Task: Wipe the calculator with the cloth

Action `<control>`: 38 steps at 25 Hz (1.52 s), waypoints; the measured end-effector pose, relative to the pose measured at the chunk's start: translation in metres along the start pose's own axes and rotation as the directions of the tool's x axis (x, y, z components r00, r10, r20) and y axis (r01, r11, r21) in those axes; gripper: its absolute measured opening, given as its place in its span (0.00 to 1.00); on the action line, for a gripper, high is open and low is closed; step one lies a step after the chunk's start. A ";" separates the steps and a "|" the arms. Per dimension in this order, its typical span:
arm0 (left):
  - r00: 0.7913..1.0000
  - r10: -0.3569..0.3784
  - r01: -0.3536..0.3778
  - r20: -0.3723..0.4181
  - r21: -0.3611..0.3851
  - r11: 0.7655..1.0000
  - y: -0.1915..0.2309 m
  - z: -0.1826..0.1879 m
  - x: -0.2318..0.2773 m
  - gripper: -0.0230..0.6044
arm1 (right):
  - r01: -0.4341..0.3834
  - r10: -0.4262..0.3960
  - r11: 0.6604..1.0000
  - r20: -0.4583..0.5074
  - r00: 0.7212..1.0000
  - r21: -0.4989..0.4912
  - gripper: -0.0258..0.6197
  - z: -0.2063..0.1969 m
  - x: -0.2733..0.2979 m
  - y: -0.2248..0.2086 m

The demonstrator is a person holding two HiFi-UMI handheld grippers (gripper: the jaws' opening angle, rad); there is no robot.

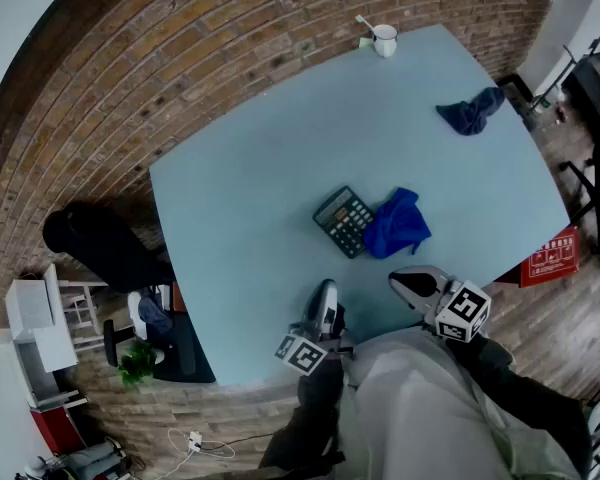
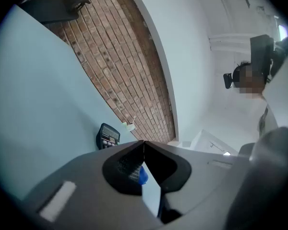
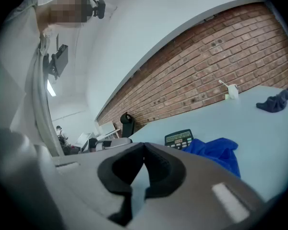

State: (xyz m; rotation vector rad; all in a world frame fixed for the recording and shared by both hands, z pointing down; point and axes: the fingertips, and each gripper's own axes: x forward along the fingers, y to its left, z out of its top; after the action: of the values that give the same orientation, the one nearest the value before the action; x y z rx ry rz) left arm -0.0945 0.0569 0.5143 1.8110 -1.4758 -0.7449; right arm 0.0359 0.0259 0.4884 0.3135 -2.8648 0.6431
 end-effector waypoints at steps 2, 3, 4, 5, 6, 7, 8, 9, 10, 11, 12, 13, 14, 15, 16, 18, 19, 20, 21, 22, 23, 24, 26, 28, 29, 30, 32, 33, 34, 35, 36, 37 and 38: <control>1.000 0.005 -0.005 -0.001 -0.002 1.000 0.003 0.000 0.002 0.04 | 0.000 0.000 1.000 -0.006 1.000 -0.010 0.04 -0.002 0.001 -0.001; 1.000 0.008 -0.008 -0.001 -0.003 1.000 0.004 0.000 0.004 0.04 | 0.001 -0.001 1.000 -0.009 1.000 -0.014 0.04 -0.002 0.000 -0.002; 1.000 0.010 -0.010 0.000 -0.003 1.000 0.005 0.000 0.005 0.04 | 0.003 -0.003 1.000 -0.009 1.000 -0.017 0.04 -0.001 0.000 -0.004; 1.000 0.011 -0.011 0.000 -0.002 1.000 0.005 -0.001 0.007 0.04 | 0.006 -0.006 1.000 -0.009 1.000 -0.017 0.04 -0.001 -0.002 -0.006; 1.000 0.012 -0.012 -0.001 0.000 1.000 0.005 -0.002 0.009 0.04 | 0.010 -0.010 1.000 -0.008 1.000 -0.014 0.04 0.000 -0.003 -0.009; 1.000 0.012 -0.012 -0.001 0.001 1.000 0.005 -0.003 0.011 0.04 | 0.015 -0.015 1.000 -0.007 1.000 -0.011 0.04 0.000 -0.005 -0.012; 1.000 0.012 -0.012 -0.002 0.002 1.000 0.004 -0.004 0.013 0.04 | 0.020 -0.020 1.000 -0.006 1.000 -0.007 0.04 0.001 -0.007 -0.016; 1.000 0.012 -0.012 -0.003 0.003 1.000 0.004 -0.004 0.015 0.04 | 0.025 -0.025 1.000 -0.001 1.000 0.000 0.04 0.001 -0.008 -0.019; 1.000 0.015 -0.015 -0.006 0.004 1.000 0.004 -0.005 0.017 0.05 | 0.027 -0.027 1.000 0.006 1.000 0.011 0.04 0.002 -0.009 -0.022; 1.000 0.021 -0.021 -0.010 0.005 1.000 0.006 -0.006 0.018 0.06 | 0.025 -0.025 0.999 0.018 1.000 0.028 0.04 0.003 -0.010 -0.025; 0.999 0.031 -0.031 -0.014 0.007 1.000 0.008 -0.006 0.020 0.09 | 0.019 -0.021 0.999 0.032 0.999 0.049 0.04 0.005 -0.010 -0.028; 0.999 0.045 -0.045 -0.018 0.014 0.999 0.012 -0.005 0.022 0.13 | 0.011 -0.015 0.998 0.045 0.999 0.069 0.04 0.007 -0.010 -0.030; 0.998 0.063 -0.062 -0.022 0.025 0.998 0.017 -0.004 0.024 0.15 | 0.003 -0.008 0.996 0.055 0.998 0.085 0.04 0.009 -0.011 -0.032; 0.996 0.082 -0.081 -0.026 0.041 0.996 0.025 -0.001 0.026 0.18 | -0.003 -0.002 0.996 0.061 0.998 0.095 0.04 0.010 -0.010 -0.033; 0.995 0.100 -0.098 -0.030 0.058 0.993 0.035 0.003 0.029 0.20 | -0.008 0.001 0.995 0.064 0.998 0.101 0.04 0.010 -0.010 -0.035; 0.989 0.134 -0.129 -0.056 0.097 0.987 0.058 0.013 0.042 0.29 | -0.012 0.004 0.993 0.064 0.998 0.116 0.04 0.009 -0.007 -0.040; 0.985 0.152 -0.141 -0.083 0.124 0.982 0.068 0.018 0.051 0.34 | -0.013 0.005 0.992 0.063 0.998 0.125 0.04 0.008 -0.006 -0.043; 0.979 0.168 -0.148 -0.116 0.159 0.976 0.077 0.023 0.062 0.42 | -0.010 0.002 0.992 0.062 0.998 0.129 0.04 0.007 -0.004 -0.045; 0.972 0.181 -0.149 -0.149 0.199 0.969 0.084 0.028 0.074 0.47 | -0.002 -0.006 0.992 0.058 0.998 0.127 0.04 0.006 -0.002 -0.049; 0.965 0.190 -0.146 -0.178 0.237 0.961 0.090 0.032 0.085 0.50 | 0.016 -0.023 0.993 0.053 0.998 0.117 0.04 0.006 -0.001 -0.053; 0.959 0.199 -0.141 -0.202 0.267 0.953 0.095 0.035 0.097 0.51 | 0.044 -0.048 0.994 0.048 0.998 0.097 0.04 0.006 0.001 -0.058; 0.953 0.206 -0.138 -0.221 0.291 0.947 0.100 0.037 0.108 0.53 | 0.077 -0.080 0.995 0.045 0.996 0.068 0.04 0.007 0.002 -0.064; 0.941 0.229 -0.137 -0.248 0.339 0.931 0.109 0.037 0.126 0.56 | 0.135 -0.135 0.991 0.044 0.990 0.006 0.08 0.012 0.005 -0.076; 0.931 0.256 -0.135 -0.260 0.406 0.904 0.114 0.036 0.139 0.56 | 0.170 -0.170 0.985 0.040 0.985 -0.020 0.13 0.016 0.009 -0.089; 0.926 0.270 -0.131 -0.265 0.444 0.886 0.115 0.034 0.144 0.56 | 0.182 -0.182 0.983 0.034 0.983 -0.016 0.16 0.017 0.011 -0.096; 0.919 0.286 -0.126 -0.272 0.483 0.866 0.115 0.031 0.148 0.56 | 0.191 -0.191 0.981 0.026 0.981 -0.005 0.17 0.017 0.013 -0.103; 0.901 0.322 -0.110 -0.289 0.566 0.817 0.116 0.020 0.154 0.56 | 0.208 -0.208 0.978 0.009 0.978 0.023 0.18 0.014 0.016 -0.117; 0.894 0.338 -0.100 -0.293 0.606 0.789 0.117 0.015 0.157 0.55 | 0.218 -0.218 0.975 0.004 0.976 0.035 0.18 0.014 0.017 -0.123; 0.891 0.349 -0.092 -0.289 0.638 0.765 0.117 0.013 0.160 0.51 | 0.227 -0.227 0.973 0.003 0.974 0.045 0.18 0.014 0.019 -0.128; 0.893 0.352 -0.087 -0.281 0.658 0.748 0.118 0.014 0.162 0.42 | 0.234 -0.235 0.971 0.005 0.972 0.054 0.18 0.014 0.021 -0.133; 0.897 0.348 -0.084 -0.273 0.668 0.740 0.118 0.015 0.165 0.37 | 0.241 -0.241 0.969 0.007 0.970 0.063 0.18 0.014 0.022 -0.136; 0.900 0.341 -0.076 -0.271 0.672 0.737 0.117 0.014 0.167 0.36 | 0.246 -0.247 0.967 0.008 0.969 0.073 0.18 0.013 0.022 -0.139; 0.901 0.332 -0.061 -0.279 0.676 0.734 0.116 0.012 0.167 0.33 | 0.250 -0.252 0.965 0.006 0.968 0.084 0.18 0.011 0.022 -0.141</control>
State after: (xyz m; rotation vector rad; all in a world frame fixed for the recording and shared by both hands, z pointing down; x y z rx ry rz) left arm -0.1403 -0.1242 0.5965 2.0749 -1.7399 0.3025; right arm 0.0480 -0.1069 0.5401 0.6847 -2.7528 0.7118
